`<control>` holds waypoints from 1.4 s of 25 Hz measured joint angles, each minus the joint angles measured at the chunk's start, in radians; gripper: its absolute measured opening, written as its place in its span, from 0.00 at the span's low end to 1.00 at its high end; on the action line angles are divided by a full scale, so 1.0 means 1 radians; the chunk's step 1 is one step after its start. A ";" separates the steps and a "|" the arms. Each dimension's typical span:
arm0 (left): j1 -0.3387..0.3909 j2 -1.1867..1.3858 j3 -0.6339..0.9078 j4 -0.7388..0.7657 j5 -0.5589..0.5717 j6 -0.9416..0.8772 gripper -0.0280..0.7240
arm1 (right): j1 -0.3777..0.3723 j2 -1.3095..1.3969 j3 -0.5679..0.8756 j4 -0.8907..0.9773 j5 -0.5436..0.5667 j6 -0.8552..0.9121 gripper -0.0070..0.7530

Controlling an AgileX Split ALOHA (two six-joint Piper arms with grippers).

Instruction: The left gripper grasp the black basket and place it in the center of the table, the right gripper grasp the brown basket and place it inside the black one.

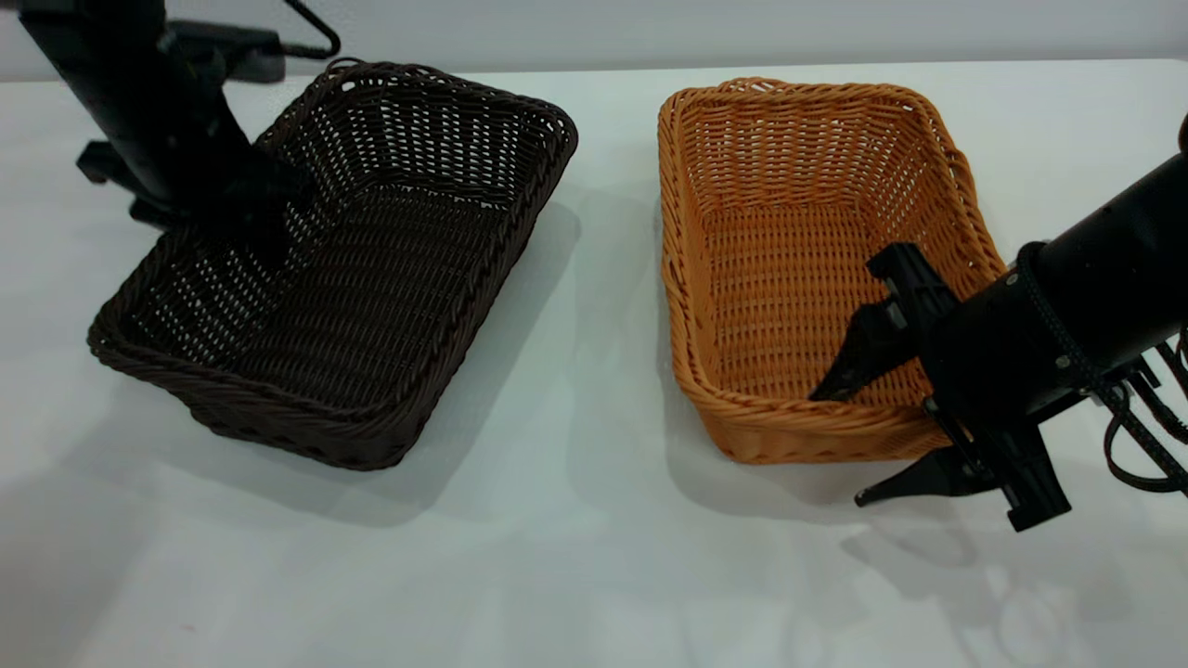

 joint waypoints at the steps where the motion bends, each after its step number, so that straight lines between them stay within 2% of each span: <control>1: -0.001 0.000 -0.001 0.001 0.000 0.000 0.35 | 0.000 0.000 0.000 0.000 -0.010 0.000 0.52; 4: -0.002 0.000 -0.003 -0.004 0.007 0.004 0.17 | 0.000 0.000 0.000 0.003 -0.017 0.001 0.35; 8: -0.002 0.000 -0.010 -0.007 -0.005 0.013 0.15 | -0.001 0.000 -0.014 0.017 -0.016 -0.013 0.12; 12: -0.002 0.000 -0.041 -0.013 0.020 0.064 0.15 | -0.035 -0.006 -0.037 -0.004 -0.016 -0.038 0.10; 16: -0.003 0.007 -0.112 -0.013 0.109 0.139 0.15 | -0.137 -0.037 -0.109 -0.032 -0.007 -0.078 0.10; 19: -0.007 0.030 -0.158 -0.019 0.118 0.250 0.15 | -0.226 -0.039 -0.194 -0.112 0.035 -0.088 0.10; 22: -0.035 0.060 -0.207 -0.054 0.117 0.424 0.15 | -0.289 -0.039 -0.302 -0.279 0.141 -0.062 0.10; 25: -0.089 0.102 -0.269 -0.149 0.135 0.659 0.15 | -0.331 -0.038 -0.430 -0.492 0.281 -0.013 0.10; 28: -0.147 0.155 -0.341 -0.291 0.223 0.950 0.15 | -0.359 -0.037 -0.572 -0.650 0.437 0.030 0.10; 32: -0.217 0.191 -0.401 -0.439 0.327 1.323 0.15 | -0.380 -0.037 -0.728 -0.747 0.586 0.041 0.10; 35: -0.263 0.196 -0.404 -0.492 0.339 1.481 0.15 | -0.382 -0.037 -0.797 -0.760 0.658 0.045 0.10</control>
